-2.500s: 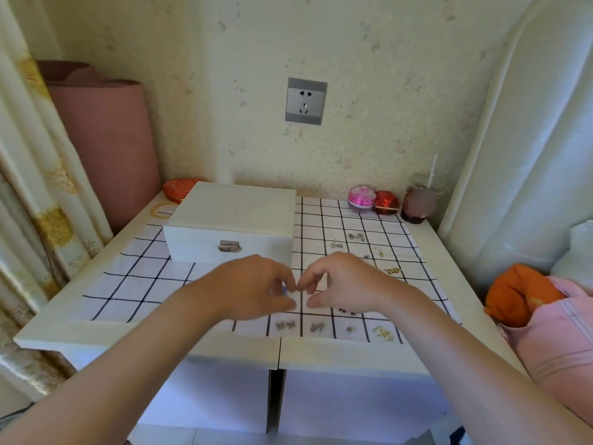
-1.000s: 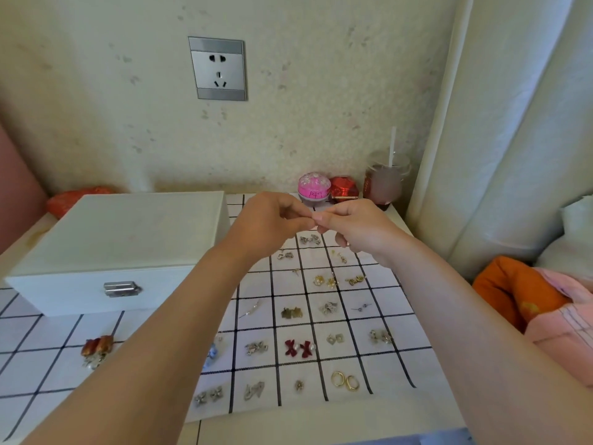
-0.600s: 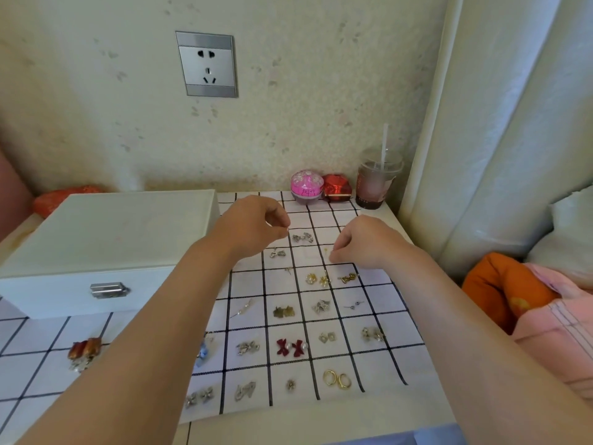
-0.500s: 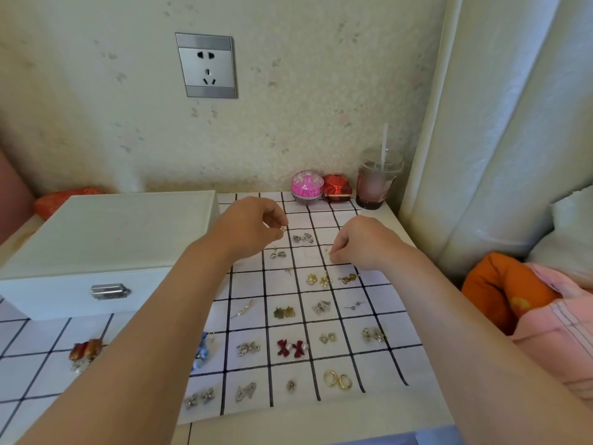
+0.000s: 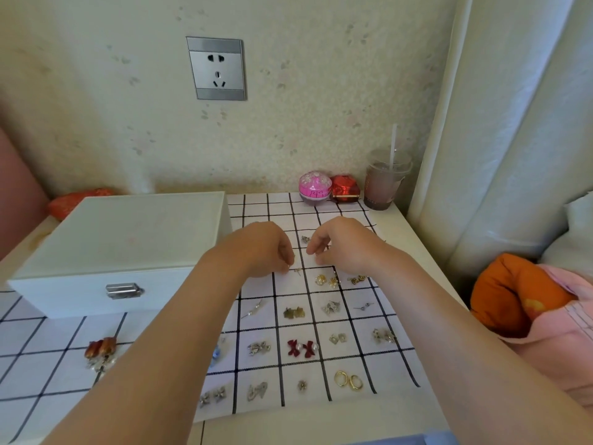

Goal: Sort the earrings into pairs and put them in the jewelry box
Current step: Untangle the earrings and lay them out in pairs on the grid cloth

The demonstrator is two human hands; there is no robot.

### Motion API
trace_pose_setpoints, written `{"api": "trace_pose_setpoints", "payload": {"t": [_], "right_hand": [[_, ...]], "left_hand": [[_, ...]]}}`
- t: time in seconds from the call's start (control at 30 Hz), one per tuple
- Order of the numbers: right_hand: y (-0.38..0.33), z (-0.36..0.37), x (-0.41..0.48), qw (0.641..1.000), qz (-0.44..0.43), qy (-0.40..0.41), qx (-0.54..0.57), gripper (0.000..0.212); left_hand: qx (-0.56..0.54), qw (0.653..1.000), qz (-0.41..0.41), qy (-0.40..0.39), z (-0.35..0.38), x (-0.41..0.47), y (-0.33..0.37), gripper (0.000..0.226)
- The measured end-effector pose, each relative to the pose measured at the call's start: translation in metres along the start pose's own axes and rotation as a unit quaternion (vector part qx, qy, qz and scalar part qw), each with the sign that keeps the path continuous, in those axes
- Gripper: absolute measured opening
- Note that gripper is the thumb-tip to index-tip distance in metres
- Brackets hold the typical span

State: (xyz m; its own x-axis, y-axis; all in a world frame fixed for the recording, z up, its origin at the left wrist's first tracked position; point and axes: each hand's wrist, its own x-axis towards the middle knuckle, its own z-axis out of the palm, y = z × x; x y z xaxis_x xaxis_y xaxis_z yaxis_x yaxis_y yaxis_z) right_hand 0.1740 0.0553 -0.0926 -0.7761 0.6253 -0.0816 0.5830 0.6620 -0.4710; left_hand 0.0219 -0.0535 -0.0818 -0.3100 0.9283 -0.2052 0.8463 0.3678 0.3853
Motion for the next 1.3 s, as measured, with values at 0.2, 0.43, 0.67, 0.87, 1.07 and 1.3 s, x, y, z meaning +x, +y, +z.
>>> {"api": "trace_pose_setpoints", "payload": {"t": [0.2, 0.43, 0.67, 0.87, 1.07, 1.3], "right_hand": [[-0.01, 0.0, -0.001, 1.0, -0.015, -0.006, -0.018, 0.026], [-0.028, 0.011, 0.0, 0.995, -0.04, -0.037, -0.089, 0.011], [-0.019, -0.007, 0.003, 0.986, 0.001, 0.066, 0.155, 0.013], [-0.004, -0.028, -0.005, 0.934, 0.08, 0.065, 0.342, 0.019], [0.004, -0.035, -0.01, 0.943, 0.071, 0.064, 0.32, 0.017], [0.039, -0.014, 0.002, 0.995, 0.079, 0.049, 0.024, 0.017]], "left_hand": [[0.064, 0.997, -0.013, -0.026, 0.006, 0.001, 0.0, 0.018], [0.112, 0.993, -0.015, -0.031, 0.003, -0.001, 0.0, 0.023], [-0.05, 0.991, 0.039, 0.118, -0.009, -0.003, 0.006, 0.02], [-0.239, 0.941, 0.093, 0.22, -0.005, 0.0, 0.023, 0.009], [-0.232, 0.941, 0.074, 0.235, -0.001, 0.006, 0.028, 0.006], [-0.096, 0.984, 0.025, 0.149, 0.01, 0.012, 0.022, 0.006]]}}
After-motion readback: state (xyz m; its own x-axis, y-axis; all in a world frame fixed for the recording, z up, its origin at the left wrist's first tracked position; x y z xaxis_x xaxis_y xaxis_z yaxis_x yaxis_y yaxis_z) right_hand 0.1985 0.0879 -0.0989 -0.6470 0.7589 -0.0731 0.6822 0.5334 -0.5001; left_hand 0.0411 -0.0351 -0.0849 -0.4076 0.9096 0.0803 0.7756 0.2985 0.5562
